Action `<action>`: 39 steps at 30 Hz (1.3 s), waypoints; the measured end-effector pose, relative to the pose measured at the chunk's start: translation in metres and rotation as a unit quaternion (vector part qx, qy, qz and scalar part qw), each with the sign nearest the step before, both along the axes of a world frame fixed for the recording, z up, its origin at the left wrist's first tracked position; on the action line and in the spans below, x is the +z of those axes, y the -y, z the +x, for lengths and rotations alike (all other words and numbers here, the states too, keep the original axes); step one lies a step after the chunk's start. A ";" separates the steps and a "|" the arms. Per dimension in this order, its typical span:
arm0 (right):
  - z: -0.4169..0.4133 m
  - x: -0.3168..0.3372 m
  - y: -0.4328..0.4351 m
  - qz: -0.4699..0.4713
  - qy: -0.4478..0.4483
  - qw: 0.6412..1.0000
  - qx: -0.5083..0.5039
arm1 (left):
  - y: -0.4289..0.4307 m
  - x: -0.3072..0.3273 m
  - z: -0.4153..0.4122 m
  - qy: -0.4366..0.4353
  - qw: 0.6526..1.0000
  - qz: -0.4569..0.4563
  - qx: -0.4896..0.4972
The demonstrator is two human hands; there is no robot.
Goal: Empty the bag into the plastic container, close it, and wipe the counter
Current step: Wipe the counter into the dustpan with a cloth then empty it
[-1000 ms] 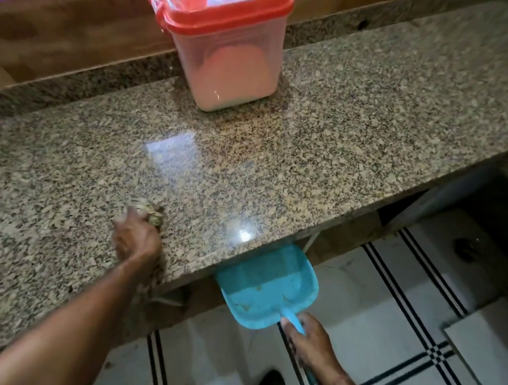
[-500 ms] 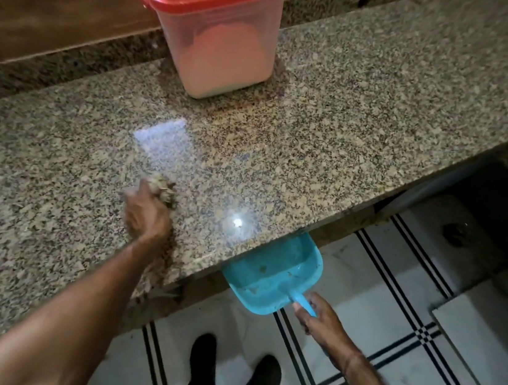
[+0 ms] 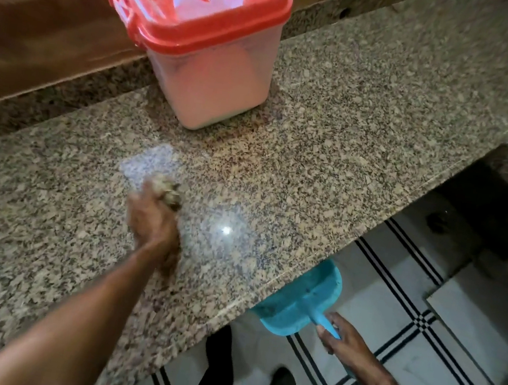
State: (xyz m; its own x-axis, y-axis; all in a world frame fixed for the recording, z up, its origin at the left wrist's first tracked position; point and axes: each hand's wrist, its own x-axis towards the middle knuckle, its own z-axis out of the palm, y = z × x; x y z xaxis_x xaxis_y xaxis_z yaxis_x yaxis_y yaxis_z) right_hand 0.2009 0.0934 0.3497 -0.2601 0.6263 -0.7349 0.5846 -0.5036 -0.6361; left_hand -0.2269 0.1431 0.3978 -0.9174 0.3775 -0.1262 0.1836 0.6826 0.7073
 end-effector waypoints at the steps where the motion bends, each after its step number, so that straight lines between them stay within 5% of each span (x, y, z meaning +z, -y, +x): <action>1: -0.001 0.001 0.000 -0.001 0.003 1.000 -0.004 | -0.002 -0.001 -0.016 -0.016 0.999 -0.044 0.021; 3: -0.005 0.000 0.001 -0.003 0.010 1.000 -0.013 | -0.022 -0.004 -0.030 -0.047 0.993 -0.105 -0.016; 8: -0.013 -0.006 0.003 -0.008 0.023 0.999 -0.024 | -0.094 0.015 0.012 -0.039 0.980 -0.018 -0.193; 11: -0.019 -0.005 0.003 -0.008 0.028 0.999 -0.025 | -0.105 0.022 0.051 -0.073 0.934 0.065 -0.344; 14: -0.023 -0.005 0.003 -0.013 0.033 0.999 -0.033 | -0.097 0.015 0.068 -0.105 0.874 0.036 -0.473; 17: -0.024 -0.004 0.002 -0.015 0.032 0.999 -0.035 | -0.107 0.012 0.039 -0.043 0.924 0.104 -0.367; 19: -0.021 -0.002 0.003 -0.021 0.030 0.998 -0.046 | -0.124 0.007 0.015 -0.082 0.955 0.026 -0.284; 21: -0.017 -0.003 0.003 -0.027 0.031 0.998 -0.057 | -0.146 0.001 0.009 -0.138 0.945 -0.048 -0.292; 26: -0.004 0.002 0.004 -0.028 0.019 0.994 -0.106 | -0.190 -0.003 0.064 -0.155 0.871 0.012 -0.466; 32: 0.006 0.010 0.006 -0.030 0.010 0.989 -0.142 | -0.135 -0.006 0.151 -0.150 0.746 0.074 -0.645; 35: 0.010 0.009 0.003 -0.030 0.009 0.991 -0.127 | -0.138 -0.003 0.127 -0.087 0.801 0.116 -0.581; 39: 0.020 0.006 -0.012 -0.029 0.032 0.993 -0.110 | -0.181 -0.004 0.064 -0.165 0.902 0.074 -0.392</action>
State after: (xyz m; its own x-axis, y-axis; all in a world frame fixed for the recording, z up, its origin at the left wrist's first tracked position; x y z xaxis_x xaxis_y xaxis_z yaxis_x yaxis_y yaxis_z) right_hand 0.2207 0.1055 0.3558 -0.0738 0.6194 -0.7816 0.4954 -0.6574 -0.5678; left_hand -0.1629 0.3236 0.3942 -0.3403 0.9168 0.2090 0.7856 0.1551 0.5990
